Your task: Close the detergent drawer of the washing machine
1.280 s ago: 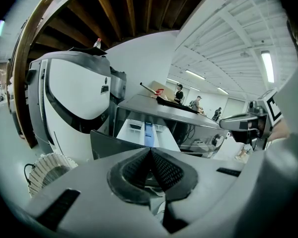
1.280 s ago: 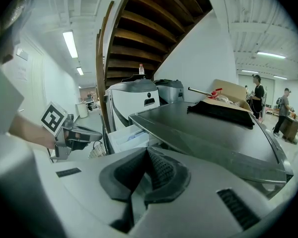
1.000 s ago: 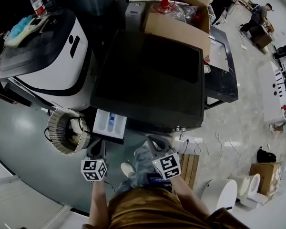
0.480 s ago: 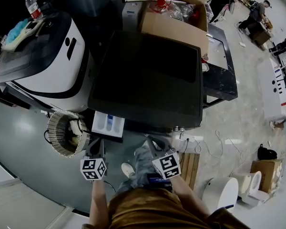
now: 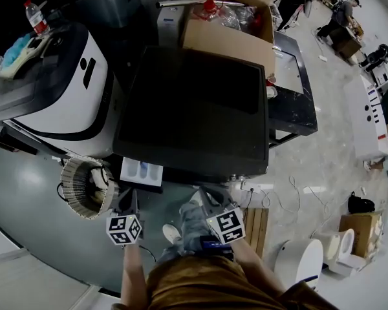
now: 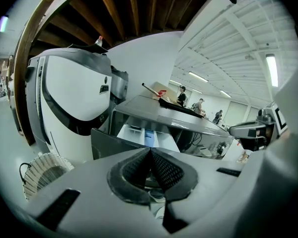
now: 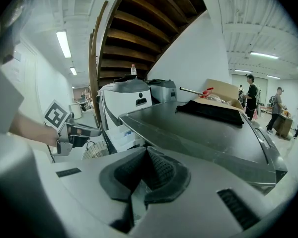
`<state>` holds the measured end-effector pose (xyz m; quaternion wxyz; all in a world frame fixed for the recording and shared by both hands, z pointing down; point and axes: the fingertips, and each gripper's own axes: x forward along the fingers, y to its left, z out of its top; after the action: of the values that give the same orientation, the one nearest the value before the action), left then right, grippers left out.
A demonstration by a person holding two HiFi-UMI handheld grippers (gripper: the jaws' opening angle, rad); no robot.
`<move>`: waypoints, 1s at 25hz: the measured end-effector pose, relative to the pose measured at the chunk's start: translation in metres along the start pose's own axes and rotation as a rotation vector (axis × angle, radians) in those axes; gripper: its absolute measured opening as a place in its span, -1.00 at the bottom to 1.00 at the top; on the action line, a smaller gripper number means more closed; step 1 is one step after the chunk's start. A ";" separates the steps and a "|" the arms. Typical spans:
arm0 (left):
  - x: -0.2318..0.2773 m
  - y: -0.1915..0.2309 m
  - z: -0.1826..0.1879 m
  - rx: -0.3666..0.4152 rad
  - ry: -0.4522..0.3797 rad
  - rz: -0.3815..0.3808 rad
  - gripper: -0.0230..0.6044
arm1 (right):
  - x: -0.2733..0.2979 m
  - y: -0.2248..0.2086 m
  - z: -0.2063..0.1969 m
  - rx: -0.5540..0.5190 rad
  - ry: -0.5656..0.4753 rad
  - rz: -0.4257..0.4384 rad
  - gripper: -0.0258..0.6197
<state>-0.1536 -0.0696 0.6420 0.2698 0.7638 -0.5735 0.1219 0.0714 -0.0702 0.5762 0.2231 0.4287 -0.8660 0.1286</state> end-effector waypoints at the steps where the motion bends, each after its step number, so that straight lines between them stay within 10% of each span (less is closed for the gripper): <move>1: 0.001 0.000 0.001 -0.001 -0.001 0.001 -0.85 | 0.000 -0.001 0.000 0.000 0.001 -0.001 -0.88; 25: 0.035 0.003 0.024 -0.013 -0.026 -0.015 -0.85 | 0.008 -0.023 0.000 0.002 0.026 -0.017 -0.88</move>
<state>-0.1481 -0.1119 0.6402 0.2679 0.7679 -0.5720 0.1061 0.0856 -0.0894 0.5810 0.2347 0.4344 -0.8593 0.1332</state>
